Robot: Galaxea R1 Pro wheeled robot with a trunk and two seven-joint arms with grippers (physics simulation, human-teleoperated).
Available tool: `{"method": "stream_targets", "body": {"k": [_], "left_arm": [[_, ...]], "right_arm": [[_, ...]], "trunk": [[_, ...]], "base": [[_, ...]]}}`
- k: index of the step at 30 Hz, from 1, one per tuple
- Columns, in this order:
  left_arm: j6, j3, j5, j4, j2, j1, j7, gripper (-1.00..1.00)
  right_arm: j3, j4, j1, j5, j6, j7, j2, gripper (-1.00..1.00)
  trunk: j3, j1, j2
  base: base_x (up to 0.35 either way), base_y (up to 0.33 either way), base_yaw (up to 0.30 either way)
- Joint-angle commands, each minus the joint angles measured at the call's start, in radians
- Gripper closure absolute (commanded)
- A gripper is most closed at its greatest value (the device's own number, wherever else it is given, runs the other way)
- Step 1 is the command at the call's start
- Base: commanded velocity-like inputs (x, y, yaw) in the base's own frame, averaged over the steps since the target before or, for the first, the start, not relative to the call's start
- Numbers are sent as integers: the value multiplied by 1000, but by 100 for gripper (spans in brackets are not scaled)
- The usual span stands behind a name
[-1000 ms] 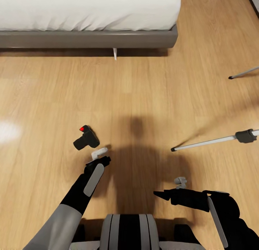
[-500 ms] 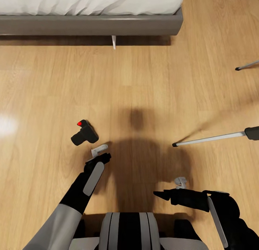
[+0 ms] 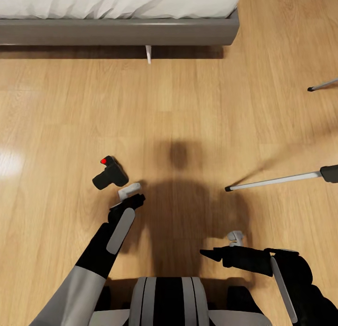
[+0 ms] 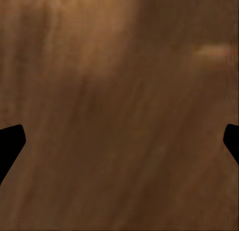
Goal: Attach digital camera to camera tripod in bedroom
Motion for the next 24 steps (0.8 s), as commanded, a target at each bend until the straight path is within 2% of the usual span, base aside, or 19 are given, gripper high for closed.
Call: {"method": "stream_targets", "body": {"k": [1,6,15,24], "left_arm": [[4,-1,7,-20,1,0,9,-100],[41,-1,8,-120,9,0,15,-100],[71,-2,5,-140,10,0,15,-100],[48,-2,-6,-126,12,0,7,-100]], "right_arm": [[-1,0,0,0,7,4,0,-100],[0,0,0,0,7,5,0,-100],[-1,0,0,0,7,4,-1,-100],[-3,0,-1,0,7,4,-1,-100]], "trunk": [[-1,0,0],[-1,0,0],[-1,0,0],[-1,0,0]], "base": [[0,0,0],[0,0,0],[0,0,0],[0,0,0]]}}
